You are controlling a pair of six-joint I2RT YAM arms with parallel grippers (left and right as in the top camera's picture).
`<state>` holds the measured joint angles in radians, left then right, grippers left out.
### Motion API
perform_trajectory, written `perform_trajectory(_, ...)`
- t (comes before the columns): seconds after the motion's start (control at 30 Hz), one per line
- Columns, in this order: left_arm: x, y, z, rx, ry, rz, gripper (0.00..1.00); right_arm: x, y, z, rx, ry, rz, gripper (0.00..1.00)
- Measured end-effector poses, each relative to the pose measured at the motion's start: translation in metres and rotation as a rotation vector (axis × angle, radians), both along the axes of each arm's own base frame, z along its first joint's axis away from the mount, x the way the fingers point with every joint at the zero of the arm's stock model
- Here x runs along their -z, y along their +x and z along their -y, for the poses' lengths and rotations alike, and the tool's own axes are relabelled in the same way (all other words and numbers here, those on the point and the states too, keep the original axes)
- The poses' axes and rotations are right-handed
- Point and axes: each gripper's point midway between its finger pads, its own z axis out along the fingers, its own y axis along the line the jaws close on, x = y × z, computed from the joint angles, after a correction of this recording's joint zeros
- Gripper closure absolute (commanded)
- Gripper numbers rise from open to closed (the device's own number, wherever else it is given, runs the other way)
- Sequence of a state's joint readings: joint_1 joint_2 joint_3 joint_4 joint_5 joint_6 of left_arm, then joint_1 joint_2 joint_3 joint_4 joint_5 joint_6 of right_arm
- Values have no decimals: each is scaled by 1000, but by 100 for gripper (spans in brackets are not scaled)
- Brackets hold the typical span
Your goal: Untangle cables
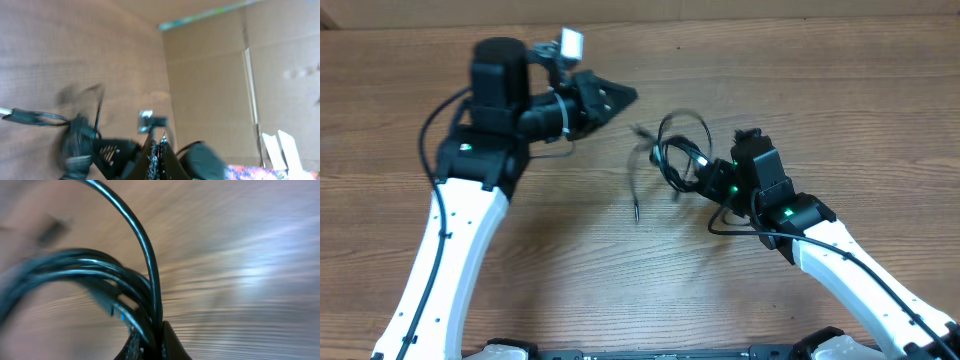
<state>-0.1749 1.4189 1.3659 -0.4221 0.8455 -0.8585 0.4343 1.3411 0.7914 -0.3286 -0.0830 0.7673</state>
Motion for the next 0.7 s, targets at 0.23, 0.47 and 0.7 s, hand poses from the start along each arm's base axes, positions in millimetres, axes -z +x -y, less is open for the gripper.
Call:
perform_trajectory(0.23, -8, 3, -16, -19, -18, 12, 96, 22, 4, 36, 46, -193, 9, 96)
perform_trajectory(0.47, 14, -7, -20, -19, 41, -65, 49, -5, 11, 21, -80, -181, 136, 96)
perform_trajectory(0.7, 57, -29, -26, -38, 186, -218, 32, -71, 16, -23, -281, -9, 389, 96)
